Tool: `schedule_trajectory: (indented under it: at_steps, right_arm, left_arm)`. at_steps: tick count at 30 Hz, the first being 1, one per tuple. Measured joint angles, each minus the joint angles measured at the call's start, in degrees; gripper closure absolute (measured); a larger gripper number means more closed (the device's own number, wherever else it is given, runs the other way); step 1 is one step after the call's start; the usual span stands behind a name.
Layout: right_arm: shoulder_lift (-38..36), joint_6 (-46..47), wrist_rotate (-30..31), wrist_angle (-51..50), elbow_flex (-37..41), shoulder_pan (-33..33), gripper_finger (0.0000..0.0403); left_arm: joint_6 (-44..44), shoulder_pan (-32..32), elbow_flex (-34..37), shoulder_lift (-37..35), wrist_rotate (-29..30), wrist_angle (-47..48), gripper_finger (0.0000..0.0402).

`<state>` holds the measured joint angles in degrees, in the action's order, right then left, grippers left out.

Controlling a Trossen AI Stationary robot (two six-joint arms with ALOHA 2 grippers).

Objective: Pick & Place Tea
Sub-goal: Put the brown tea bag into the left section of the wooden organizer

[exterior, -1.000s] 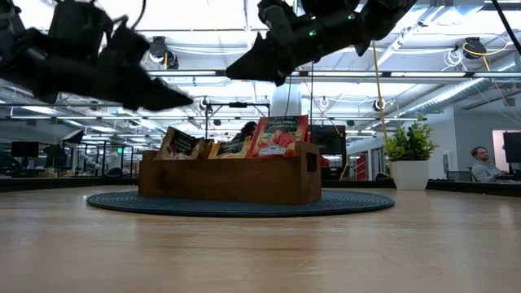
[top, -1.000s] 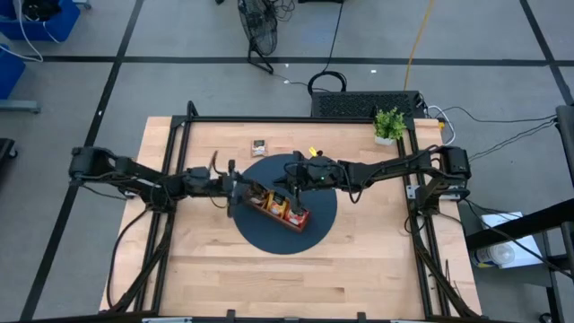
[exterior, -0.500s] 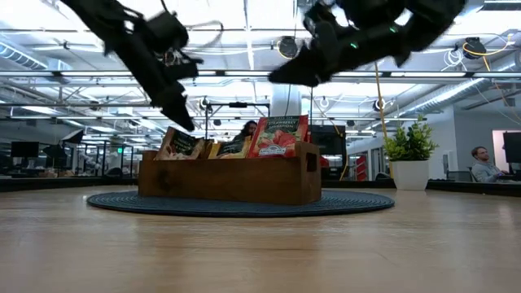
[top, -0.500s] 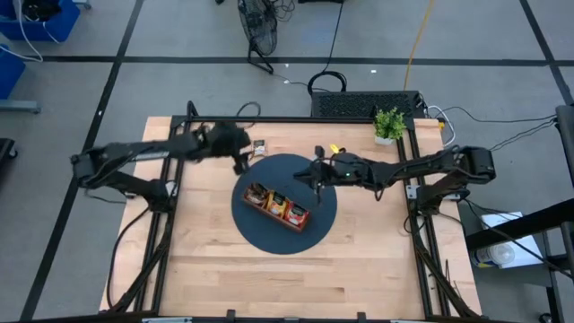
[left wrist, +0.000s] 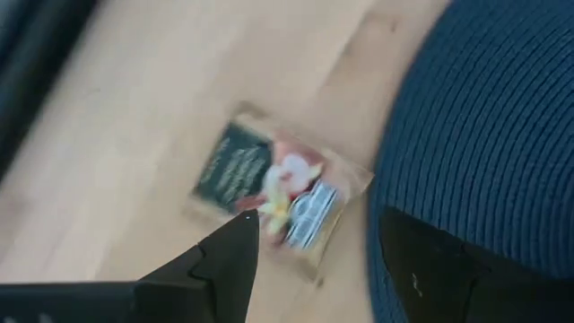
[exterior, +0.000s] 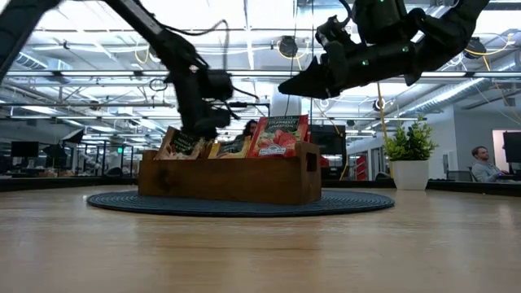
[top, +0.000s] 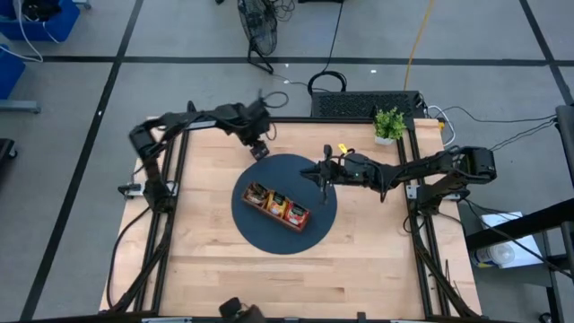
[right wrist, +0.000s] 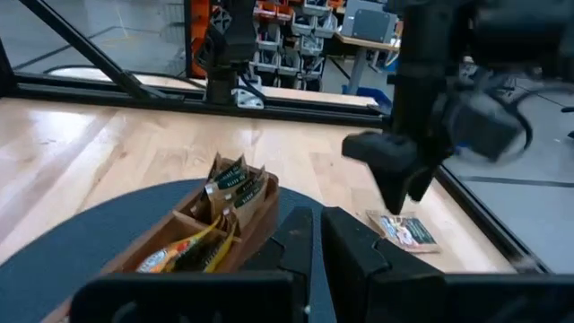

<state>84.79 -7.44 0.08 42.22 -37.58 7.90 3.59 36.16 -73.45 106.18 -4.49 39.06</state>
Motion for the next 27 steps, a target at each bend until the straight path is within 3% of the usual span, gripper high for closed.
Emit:
schedule_trajectory:
  at_steps: [9, 21, 24, 27]
  right_arm:
    - [0.02, -0.75, -0.05, -0.48, 0.0, 0.0, 0.0385]
    - [0.04, -0.58, -0.1, -0.46, 0.0, 0.0, 0.0385]
    - [0.04, -0.15, -0.1, -0.46, 0.0, 0.0, 0.0385]
    - [0.04, -0.13, -0.1, -0.48, 0.0, 0.0, 0.0385]
  left_arm:
    - [-1.93, -0.24, -10.35, 12.66, 0.45, 8.52, 0.0172]
    - [-0.68, -0.15, -10.73, 14.57, 0.87, 10.59, 0.0176]
    - [-0.29, -0.09, -10.7, 14.62, 1.09, 11.84, 0.0208]
    - [-0.04, -0.04, -10.65, 14.64, 1.92, 12.53, 0.0271]
